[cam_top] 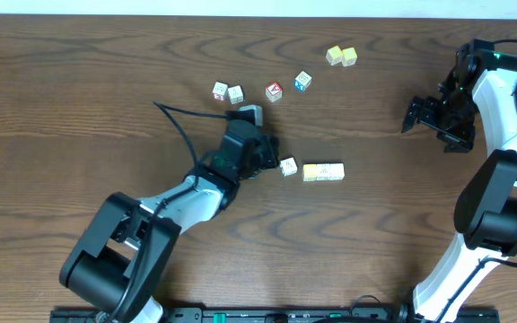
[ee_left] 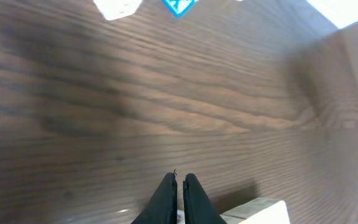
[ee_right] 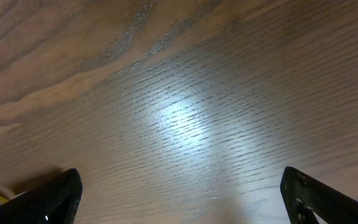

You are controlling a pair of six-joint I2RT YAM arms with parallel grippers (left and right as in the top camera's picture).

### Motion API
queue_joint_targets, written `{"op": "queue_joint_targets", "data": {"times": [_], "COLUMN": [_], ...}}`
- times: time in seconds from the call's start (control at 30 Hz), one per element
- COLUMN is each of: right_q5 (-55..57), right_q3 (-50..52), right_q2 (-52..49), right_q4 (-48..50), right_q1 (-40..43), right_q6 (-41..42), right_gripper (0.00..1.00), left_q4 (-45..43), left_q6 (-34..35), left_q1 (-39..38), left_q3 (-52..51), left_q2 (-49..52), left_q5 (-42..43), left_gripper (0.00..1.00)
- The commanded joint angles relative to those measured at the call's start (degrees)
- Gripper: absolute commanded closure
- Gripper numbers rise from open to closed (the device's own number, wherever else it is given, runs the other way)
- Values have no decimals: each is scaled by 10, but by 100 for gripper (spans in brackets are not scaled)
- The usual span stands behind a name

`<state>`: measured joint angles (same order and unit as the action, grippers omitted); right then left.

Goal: Lift 4 blocks

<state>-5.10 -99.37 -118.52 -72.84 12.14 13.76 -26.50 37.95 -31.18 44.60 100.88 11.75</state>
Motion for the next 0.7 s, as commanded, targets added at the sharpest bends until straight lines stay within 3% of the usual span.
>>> {"op": "queue_joint_targets", "data": {"times": [0.0, 0.1, 0.33, 0.67], "right_q5": [2, 2, 2, 2], "right_q3": [-7, -7, -7, -7], "right_q2": [1, 1, 1, 1], "right_q4": [0, 0, 0, 0], "right_q1": [-1, -1, -1, -1], "right_q6": [-1, -1, -1, -1], "right_gripper": [1, 1, 1, 1], "left_q4": [20, 149, 407, 653], "left_q6": [25, 20, -80, -138], "left_q1": [-1, 11, 19, 19], "left_q3": [14, 59, 235, 380], "left_q2": [19, 19, 12, 34], "left_q5": [-18, -4, 6, 50], "left_gripper": [93, 93, 93, 93]}}
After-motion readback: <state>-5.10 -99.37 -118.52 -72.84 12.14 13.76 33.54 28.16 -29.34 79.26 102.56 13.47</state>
